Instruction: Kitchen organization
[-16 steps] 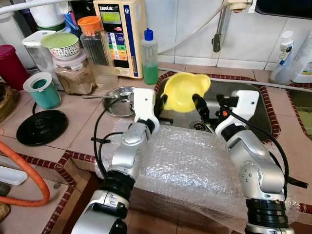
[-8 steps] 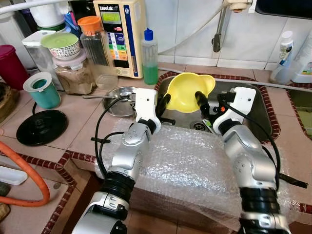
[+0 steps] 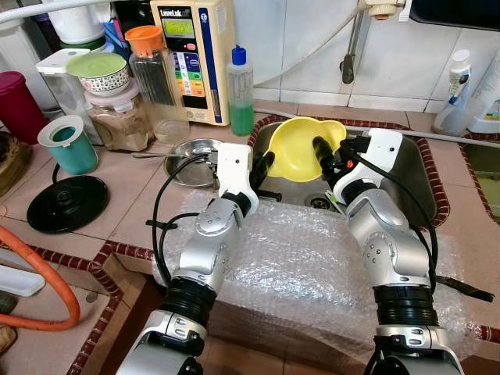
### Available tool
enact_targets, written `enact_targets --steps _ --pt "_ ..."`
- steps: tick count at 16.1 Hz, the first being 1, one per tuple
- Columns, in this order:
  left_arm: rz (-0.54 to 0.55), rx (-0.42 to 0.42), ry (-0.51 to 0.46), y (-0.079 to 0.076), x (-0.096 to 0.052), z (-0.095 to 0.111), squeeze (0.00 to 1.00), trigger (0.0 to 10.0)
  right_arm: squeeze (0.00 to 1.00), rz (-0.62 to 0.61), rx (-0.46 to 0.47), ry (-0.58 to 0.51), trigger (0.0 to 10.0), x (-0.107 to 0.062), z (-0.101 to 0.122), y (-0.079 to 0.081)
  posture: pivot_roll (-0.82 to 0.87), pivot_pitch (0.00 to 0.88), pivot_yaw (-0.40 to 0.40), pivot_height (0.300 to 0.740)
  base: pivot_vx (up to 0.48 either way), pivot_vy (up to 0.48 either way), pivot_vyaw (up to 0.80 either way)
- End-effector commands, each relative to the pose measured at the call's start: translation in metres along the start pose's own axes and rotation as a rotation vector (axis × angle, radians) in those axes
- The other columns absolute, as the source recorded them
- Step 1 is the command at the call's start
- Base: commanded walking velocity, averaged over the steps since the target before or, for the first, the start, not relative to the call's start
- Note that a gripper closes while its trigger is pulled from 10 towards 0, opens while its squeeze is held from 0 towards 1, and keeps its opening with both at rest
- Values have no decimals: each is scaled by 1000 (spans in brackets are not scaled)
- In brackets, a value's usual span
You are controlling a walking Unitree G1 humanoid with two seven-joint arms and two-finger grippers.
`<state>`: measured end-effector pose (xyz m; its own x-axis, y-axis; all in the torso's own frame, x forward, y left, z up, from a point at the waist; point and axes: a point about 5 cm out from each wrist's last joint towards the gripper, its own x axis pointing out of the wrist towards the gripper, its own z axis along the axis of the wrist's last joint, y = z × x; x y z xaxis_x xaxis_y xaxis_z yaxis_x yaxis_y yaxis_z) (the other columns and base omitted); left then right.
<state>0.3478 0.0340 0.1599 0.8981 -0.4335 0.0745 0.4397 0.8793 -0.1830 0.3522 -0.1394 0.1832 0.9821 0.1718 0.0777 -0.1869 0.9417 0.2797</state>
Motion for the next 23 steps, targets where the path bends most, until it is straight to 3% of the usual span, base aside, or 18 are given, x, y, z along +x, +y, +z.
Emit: enact_targets --steps 1,10,11,14,17,18,19,23 --pt "-18 -25 -22 -11 0 3 0 1176 0 -13 -2 16 0 2 -3 0 -76 0 85 740 0 0 0" --pt "38 17 -43 -3 0 7 0 3059 0 -31 -7 61 0 1 -10 -4 -77 0 80 740 0 0 0" --pt "38 31 -51 -3 0 8 0 4431 0 -35 -7 61 0 2 -10 -5 -76 0 80 740 0 0 0" --pt "40 45 -50 -3 0 8 0 10000 0 -37 -7 58 0 3 -8 -5 -74 0 78 740 0 0 0" --pt "28 34 -43 -4 -1 5 0 10000 0 -43 -7 56 0 2 -8 -6 -74 0 78 740 0 0 0" --pt "19 21 -44 -4 -1 5 710 10000 0 -44 -8 56 0 2 -8 -6 -74 0 78 740 0 0 0" --pt "-10 -18 -55 -7 -1 7 1000 10000 0 -51 -12 56 0 2 -8 -7 -74 0 78 740 0 0 0" --pt "-151 -83 8 -27 -2 -3 1000 10000 0 -106 -59 35 0 2 -6 -15 -81 0 82 740 0 0 0"
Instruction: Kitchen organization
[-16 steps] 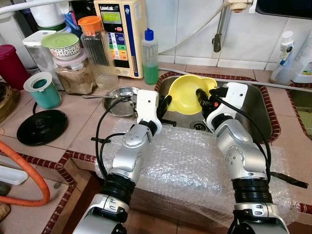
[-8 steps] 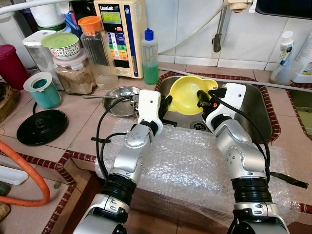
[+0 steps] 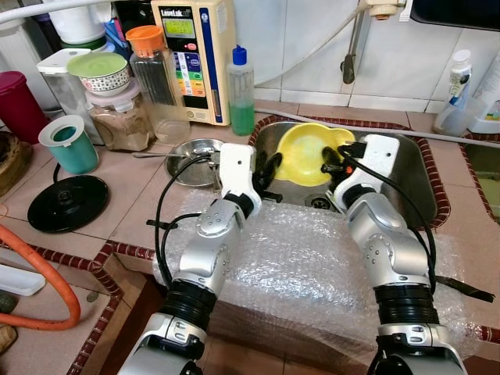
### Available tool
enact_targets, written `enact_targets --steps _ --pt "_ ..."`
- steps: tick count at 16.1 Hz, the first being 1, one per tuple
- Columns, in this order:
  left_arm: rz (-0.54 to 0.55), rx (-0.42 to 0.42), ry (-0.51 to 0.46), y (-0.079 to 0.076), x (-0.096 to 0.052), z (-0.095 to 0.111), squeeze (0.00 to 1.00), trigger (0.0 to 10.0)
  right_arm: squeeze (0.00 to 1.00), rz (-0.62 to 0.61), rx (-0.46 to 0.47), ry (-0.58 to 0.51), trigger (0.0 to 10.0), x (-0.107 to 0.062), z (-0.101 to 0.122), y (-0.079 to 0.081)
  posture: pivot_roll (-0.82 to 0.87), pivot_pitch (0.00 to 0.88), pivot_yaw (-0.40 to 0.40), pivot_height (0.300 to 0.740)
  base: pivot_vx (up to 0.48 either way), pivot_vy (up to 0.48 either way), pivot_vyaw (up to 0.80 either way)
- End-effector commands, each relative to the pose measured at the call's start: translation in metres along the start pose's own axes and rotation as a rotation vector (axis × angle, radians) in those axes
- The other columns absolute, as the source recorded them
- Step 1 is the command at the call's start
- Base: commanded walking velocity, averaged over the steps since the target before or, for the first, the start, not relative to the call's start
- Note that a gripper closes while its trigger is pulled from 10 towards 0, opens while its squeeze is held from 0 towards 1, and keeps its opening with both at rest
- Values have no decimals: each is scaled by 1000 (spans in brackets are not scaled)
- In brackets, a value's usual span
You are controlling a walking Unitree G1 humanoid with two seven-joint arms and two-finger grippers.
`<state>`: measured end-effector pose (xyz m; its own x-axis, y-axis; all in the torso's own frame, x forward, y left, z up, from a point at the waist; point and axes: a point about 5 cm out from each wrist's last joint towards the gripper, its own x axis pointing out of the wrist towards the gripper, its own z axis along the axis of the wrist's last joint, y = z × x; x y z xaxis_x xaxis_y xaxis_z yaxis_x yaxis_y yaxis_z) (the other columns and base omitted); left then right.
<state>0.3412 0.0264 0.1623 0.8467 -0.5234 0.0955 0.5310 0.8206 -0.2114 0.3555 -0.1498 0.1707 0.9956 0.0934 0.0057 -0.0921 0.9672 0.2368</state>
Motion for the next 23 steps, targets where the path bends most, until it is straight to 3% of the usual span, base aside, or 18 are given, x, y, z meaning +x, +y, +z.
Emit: enact_targets --steps 1,5,6,13,16,19,20,21,22,23 --pt "-98 -47 47 -23 1 -9 1000 10000 0 -35 -50 -27 0 1 5 -4 -77 0 83 740 0 0 0" --pt "-198 -50 157 -24 -6 -23 1000 10000 0 -142 -236 -40 0 3 3 -25 -70 0 81 740 0 0 0" --pt "-185 -52 171 -18 -9 -24 1000 10000 0 -190 -323 -39 0 3 2 -37 -68 0 81 740 0 0 0" --pt "-144 -5 250 3 -24 -32 1000 10000 0 -401 -620 8 0 -1 1 -99 -58 0 83 740 0 0 0" --pt "-134 -5 263 4 -28 -33 1000 10000 0 -423 -658 41 0 -4 -6 -111 -51 0 81 740 0 0 0" --pt "-134 0 276 4 -30 -34 1000 10000 0 -395 -662 70 0 -3 -12 -112 -43 0 82 740 0 0 0" --pt "-132 8 283 5 -30 -34 1000 10000 0 -363 -670 97 7804 -2 -16 -110 -41 0 83 740 0 0 0" --pt "-127 14 292 6 -30 -35 1000 10000 0 -359 -642 106 10000 -2 -18 -110 -41 0 83 740 0 0 0" --pt "-124 16 295 7 -31 -35 1000 10000 0 -351 -633 115 10000 -1 -20 -110 -41 0 83 740 0 0 0" --pt "-119 22 304 8 -31 -35 1000 10000 1000 -350 -617 121 10000 -1 -20 -110 -41 0 83 740 0 0 0"
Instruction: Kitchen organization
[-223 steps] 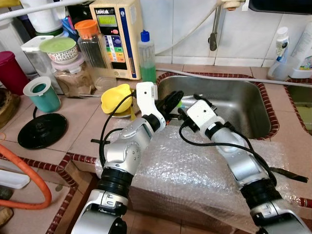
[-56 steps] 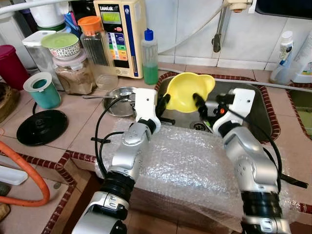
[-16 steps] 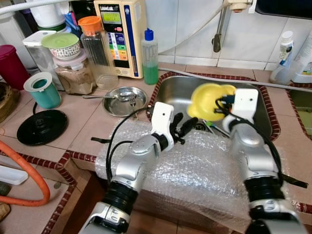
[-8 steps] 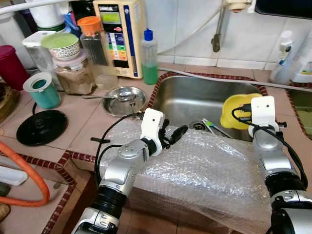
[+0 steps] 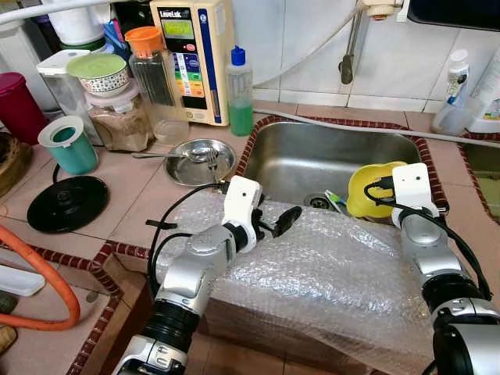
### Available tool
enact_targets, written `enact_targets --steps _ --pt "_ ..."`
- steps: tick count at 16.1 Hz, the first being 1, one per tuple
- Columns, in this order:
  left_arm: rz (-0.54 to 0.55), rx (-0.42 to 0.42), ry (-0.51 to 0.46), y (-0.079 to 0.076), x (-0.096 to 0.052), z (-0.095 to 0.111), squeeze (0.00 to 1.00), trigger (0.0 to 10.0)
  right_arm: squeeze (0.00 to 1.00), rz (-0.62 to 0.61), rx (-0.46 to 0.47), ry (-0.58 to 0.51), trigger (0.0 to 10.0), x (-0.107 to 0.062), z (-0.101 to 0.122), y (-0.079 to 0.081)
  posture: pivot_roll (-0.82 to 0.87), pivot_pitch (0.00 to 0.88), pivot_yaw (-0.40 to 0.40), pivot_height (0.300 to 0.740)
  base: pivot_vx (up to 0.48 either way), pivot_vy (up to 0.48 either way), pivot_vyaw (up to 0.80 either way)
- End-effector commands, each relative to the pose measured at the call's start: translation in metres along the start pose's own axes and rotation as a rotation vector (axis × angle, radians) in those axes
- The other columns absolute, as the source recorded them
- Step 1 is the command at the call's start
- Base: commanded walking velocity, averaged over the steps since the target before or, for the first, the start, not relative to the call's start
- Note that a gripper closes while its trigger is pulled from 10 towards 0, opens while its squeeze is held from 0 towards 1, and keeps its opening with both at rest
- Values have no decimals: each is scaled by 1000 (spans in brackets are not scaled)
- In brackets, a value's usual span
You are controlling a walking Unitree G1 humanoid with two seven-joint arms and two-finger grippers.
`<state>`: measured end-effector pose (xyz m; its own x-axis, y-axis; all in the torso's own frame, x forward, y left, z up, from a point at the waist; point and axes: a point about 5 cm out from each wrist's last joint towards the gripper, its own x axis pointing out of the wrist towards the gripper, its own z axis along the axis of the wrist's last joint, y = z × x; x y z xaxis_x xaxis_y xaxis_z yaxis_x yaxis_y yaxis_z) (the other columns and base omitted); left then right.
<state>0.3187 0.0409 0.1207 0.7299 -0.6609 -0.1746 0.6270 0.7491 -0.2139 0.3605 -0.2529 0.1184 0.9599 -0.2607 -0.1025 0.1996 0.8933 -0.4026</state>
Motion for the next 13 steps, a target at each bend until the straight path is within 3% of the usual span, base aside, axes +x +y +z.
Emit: enact_targets --steps 1,6,8,9,13 --pt "5 20 5 0 -1 2 1000 10000 1000 4 31 -8 10000 3 6 0 -39 0 79 740 0 0 0" --pt "-2 27 21 -2 -1 0 1000 10000 1000 67 120 93 10000 3 -4 7 -44 0 81 740 0 0 0" --pt "-4 32 25 -3 0 0 1000 10000 1000 95 194 154 10000 2 -11 9 -43 0 80 740 0 0 0" --pt "-5 35 26 -3 1 0 1000 10000 1000 175 294 253 10000 -2 -22 20 -48 0 81 740 0 0 0" --pt "-10 39 30 -4 2 -1 1000 10000 1000 285 292 286 10000 -5 -25 33 -50 0 81 740 0 0 0"
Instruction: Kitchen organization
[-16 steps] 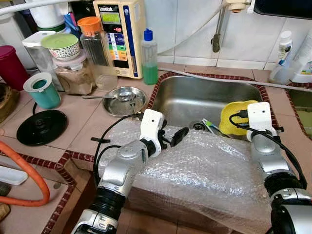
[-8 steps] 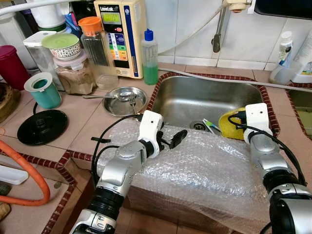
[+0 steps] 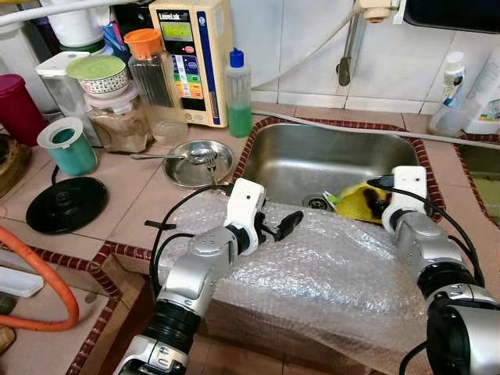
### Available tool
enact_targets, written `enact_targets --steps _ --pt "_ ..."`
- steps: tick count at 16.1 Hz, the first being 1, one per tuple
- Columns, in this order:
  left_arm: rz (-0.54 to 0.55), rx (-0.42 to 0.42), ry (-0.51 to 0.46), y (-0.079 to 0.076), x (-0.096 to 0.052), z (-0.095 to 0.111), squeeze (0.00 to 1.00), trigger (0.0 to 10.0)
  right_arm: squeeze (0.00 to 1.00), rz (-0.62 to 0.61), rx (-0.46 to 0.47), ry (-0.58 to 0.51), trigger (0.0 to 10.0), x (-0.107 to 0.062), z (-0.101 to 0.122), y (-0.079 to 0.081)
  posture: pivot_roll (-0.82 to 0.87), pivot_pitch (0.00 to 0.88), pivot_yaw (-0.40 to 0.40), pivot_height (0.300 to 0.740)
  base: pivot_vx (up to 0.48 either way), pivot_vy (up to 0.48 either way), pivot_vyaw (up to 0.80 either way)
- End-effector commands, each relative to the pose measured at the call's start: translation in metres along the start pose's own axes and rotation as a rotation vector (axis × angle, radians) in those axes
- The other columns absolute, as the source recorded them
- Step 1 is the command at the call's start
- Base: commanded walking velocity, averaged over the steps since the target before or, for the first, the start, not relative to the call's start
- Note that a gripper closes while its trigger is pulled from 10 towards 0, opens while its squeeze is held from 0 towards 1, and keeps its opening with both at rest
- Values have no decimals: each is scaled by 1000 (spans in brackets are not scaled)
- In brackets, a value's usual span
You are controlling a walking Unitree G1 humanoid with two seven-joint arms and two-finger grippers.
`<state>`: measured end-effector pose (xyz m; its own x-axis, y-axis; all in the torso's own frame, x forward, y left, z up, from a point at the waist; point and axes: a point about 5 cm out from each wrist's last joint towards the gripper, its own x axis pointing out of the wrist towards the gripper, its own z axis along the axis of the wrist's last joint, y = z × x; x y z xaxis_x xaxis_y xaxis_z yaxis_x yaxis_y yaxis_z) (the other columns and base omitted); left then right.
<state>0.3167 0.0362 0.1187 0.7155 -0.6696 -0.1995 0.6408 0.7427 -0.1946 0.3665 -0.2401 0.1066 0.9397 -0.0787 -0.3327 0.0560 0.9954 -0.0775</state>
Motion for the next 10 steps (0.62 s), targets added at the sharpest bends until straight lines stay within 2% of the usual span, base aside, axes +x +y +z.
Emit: enact_targets --steps 1,2,3,5,7,9,10 --pt "1 16 2 0 0 2 1000 10000 1000 59 20 114 10000 -2 -25 13 -50 0 81 740 0 0 0" --pt "1 17 2 -1 0 2 1000 10000 1000 60 17 111 10000 -1 -24 15 -54 0 83 740 0 0 0" --pt "1 17 2 -1 0 2 1000 10000 1000 41 59 111 10000 -1 -24 14 -54 0 83 740 0 0 0" --pt "4 16 1 -1 1 2 1000 10000 1000 171 16 106 10000 0 -22 32 -55 0 83 740 0 0 0" --pt "7 16 2 0 1 2 1000 10000 1000 66 20 67 10000 1 -16 22 -55 0 83 740 0 0 0" --pt "10 14 -1 -1 1 2 1000 10000 1000 162 93 20 10000 1 -8 29 -52 0 80 740 0 0 0" --pt "11 14 -2 -1 0 2 1000 10000 1000 152 89 7 10000 1 -6 28 -53 0 81 740 0 0 0"
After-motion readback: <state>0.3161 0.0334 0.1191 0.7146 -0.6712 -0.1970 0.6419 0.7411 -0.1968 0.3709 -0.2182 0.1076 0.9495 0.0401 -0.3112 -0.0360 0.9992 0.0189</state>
